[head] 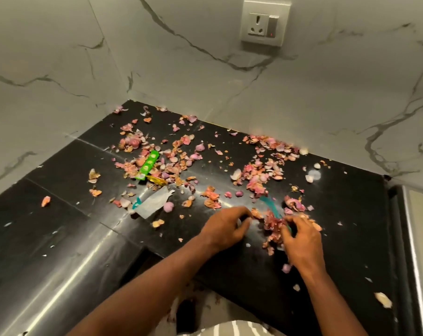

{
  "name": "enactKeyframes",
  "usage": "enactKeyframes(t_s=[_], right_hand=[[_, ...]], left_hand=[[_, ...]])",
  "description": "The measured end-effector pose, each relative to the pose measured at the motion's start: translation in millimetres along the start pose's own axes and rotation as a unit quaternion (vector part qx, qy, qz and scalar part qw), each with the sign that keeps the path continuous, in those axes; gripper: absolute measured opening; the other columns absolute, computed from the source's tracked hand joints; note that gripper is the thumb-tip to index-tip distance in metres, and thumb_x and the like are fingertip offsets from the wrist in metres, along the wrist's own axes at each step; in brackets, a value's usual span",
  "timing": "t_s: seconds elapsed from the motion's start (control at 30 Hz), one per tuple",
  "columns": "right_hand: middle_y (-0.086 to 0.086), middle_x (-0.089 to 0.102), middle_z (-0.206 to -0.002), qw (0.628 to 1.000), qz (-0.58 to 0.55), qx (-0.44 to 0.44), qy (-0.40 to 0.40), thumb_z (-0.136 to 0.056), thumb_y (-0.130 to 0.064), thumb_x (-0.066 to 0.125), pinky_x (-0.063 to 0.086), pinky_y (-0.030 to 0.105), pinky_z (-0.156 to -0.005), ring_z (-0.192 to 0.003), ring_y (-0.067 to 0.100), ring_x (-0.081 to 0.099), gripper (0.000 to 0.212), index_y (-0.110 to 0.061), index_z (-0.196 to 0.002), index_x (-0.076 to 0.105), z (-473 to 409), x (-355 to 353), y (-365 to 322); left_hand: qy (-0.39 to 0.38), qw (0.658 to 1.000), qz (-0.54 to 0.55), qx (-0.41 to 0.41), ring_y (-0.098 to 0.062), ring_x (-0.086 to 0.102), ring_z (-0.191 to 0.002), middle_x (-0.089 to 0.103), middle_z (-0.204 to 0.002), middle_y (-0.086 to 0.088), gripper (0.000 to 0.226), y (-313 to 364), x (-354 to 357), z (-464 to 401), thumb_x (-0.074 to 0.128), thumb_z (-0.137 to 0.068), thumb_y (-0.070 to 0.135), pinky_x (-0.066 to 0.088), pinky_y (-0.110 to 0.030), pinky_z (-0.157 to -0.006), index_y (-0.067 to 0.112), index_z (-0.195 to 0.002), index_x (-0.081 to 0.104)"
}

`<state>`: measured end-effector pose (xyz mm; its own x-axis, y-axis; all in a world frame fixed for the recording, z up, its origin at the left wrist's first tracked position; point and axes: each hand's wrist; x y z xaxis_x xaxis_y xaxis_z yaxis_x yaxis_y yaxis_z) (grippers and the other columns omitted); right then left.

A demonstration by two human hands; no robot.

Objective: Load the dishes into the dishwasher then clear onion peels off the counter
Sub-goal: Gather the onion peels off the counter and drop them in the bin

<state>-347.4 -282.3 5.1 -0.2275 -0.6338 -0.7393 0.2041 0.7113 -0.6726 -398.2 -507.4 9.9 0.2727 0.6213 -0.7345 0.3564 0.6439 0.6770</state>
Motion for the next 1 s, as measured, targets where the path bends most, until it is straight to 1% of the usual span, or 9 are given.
enactKeyframes(t_s=[0.2, 0.3, 0.37, 0.43, 0.5, 0.6, 0.67, 0.9, 1.0], right_hand=[[-0.008, 0.066, -0.094, 0.997, -0.058, 0.042, 0.032, -0.087, -0.014, 0.082, 0.055, 0.039, -0.078, -0.085, 0.019, 0.067, 0.025, -0.030, -0.093, 0.064, -10, 4, -17], [-0.004, 0.068, -0.105, 0.995, -0.075, 0.068, 0.023, -0.090, -0.023, 0.080, 0.059, 0.047, -0.084, -0.096, 0.021, 0.068, 0.029, -0.030, -0.110, 0.060, -13, 7, -23], [-0.002, 0.066, -0.113, 0.993, -0.089, 0.076, 0.015, -0.090, -0.029, 0.080, 0.056, 0.044, -0.089, -0.104, 0.020, 0.065, 0.041, -0.027, -0.123, 0.056, -14, 9, -28], [-0.004, 0.064, -0.112, 0.992, -0.091, 0.086, 0.007, -0.086, -0.040, 0.083, 0.052, 0.041, -0.087, -0.103, 0.019, 0.063, 0.054, -0.027, -0.129, 0.052, -16, 9, -35], [-0.006, 0.062, -0.111, 0.992, -0.084, 0.099, -0.002, -0.084, -0.055, 0.079, 0.054, 0.043, -0.087, -0.102, 0.018, 0.062, 0.056, -0.030, -0.126, 0.052, -18, 11, -43], [-0.004, 0.069, -0.091, 0.985, -0.136, 0.104, -0.016, -0.092, -0.064, 0.063, 0.058, 0.045, -0.077, -0.084, 0.017, 0.067, 0.034, -0.032, -0.105, 0.062, -18, 12, -54], [0.001, 0.066, -0.074, 0.978, -0.176, 0.103, -0.033, -0.100, -0.060, 0.051, 0.052, 0.041, -0.066, -0.070, 0.019, 0.063, 0.038, -0.027, -0.096, 0.069, -18, 13, -62], [0.020, 0.074, -0.089, 0.970, -0.213, 0.108, -0.033, -0.101, -0.065, 0.042, 0.057, 0.059, -0.077, -0.084, 0.039, 0.070, 0.049, -0.029, -0.094, 0.074, -8, 9, -59], [0.007, 0.076, -0.092, 0.963, -0.240, 0.122, -0.018, -0.102, -0.057, 0.046, 0.055, 0.045, -0.071, -0.087, 0.024, 0.071, 0.044, -0.025, -0.093, 0.076, 0, 3, -58]], left_hand=[[0.197, 0.966, -0.123, -0.117, -0.021, 0.054, -0.118, 0.059, -0.128, -0.004, 0.043, -76, -72, 8, 0.065, -0.092, 0.014, 0.050, -0.040, -0.101, 0.019, -0.134, 0.055], [0.141, 0.908, -0.234, -0.317, -0.033, 0.043, -0.136, 0.045, -0.148, -0.012, 0.072, -113, -105, 17, 0.075, -0.087, 0.030, 0.041, -0.049, -0.113, 0.016, -0.148, 0.040], [0.097, 0.876, -0.269, -0.389, -0.035, 0.048, -0.132, 0.052, -0.142, -0.013, 0.063, -128, -122, 25, 0.076, -0.087, 0.036, 0.043, -0.049, -0.108, 0.016, -0.140, 0.047], [0.087, 0.866, -0.302, -0.390, -0.034, 0.060, -0.119, 0.066, -0.126, -0.012, 0.029, -137, -133, 30, 0.062, -0.095, 0.025, 0.051, -0.046, -0.097, 0.017, -0.123, 0.061], [0.100, 0.878, -0.275, -0.378, -0.031, 0.067, -0.104, 0.073, -0.111, -0.009, 0.018, -139, -135, 30, 0.058, -0.097, 0.021, 0.056, -0.042, -0.086, 0.019, -0.113, 0.068], [0.122, 0.935, -0.044, -0.331, -0.019, 0.072, -0.085, 0.074, -0.095, 0.002, 0.012, -125, -126, 17, 0.069, -0.096, 0.027, 0.060, -0.040, -0.080, 0.024, -0.107, 0.068], [0.119, 0.959, 0.028, -0.255, -0.017, 0.069, -0.090, 0.072, -0.098, 0.003, 0.013, -110, -120, 2, 0.070, -0.098, 0.027, 0.059, -0.039, -0.086, 0.021, -0.109, 0.070], [0.263, 0.940, -0.022, -0.217, -0.022, 0.055, -0.089, 0.054, -0.099, -0.003, 0.017, -118, -125, -23, 0.039, -0.106, 0.018, 0.046, -0.033, -0.070, 0.017, -0.106, 0.057], [0.213, 0.938, -0.113, -0.249, -0.024, 0.059, -0.091, 0.053, -0.114, -0.008, 0.029, -149, -150, -20, 0.041, -0.107, 0.033, 0.049, -0.037, -0.071, 0.015, -0.129, 0.049]])
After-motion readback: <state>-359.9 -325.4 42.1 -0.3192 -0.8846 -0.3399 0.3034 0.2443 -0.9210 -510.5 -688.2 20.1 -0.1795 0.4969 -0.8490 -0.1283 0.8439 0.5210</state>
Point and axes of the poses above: each hand's wrist, its own z-axis away from the middle knuckle, its own x-axis out of the palm, y = z × x
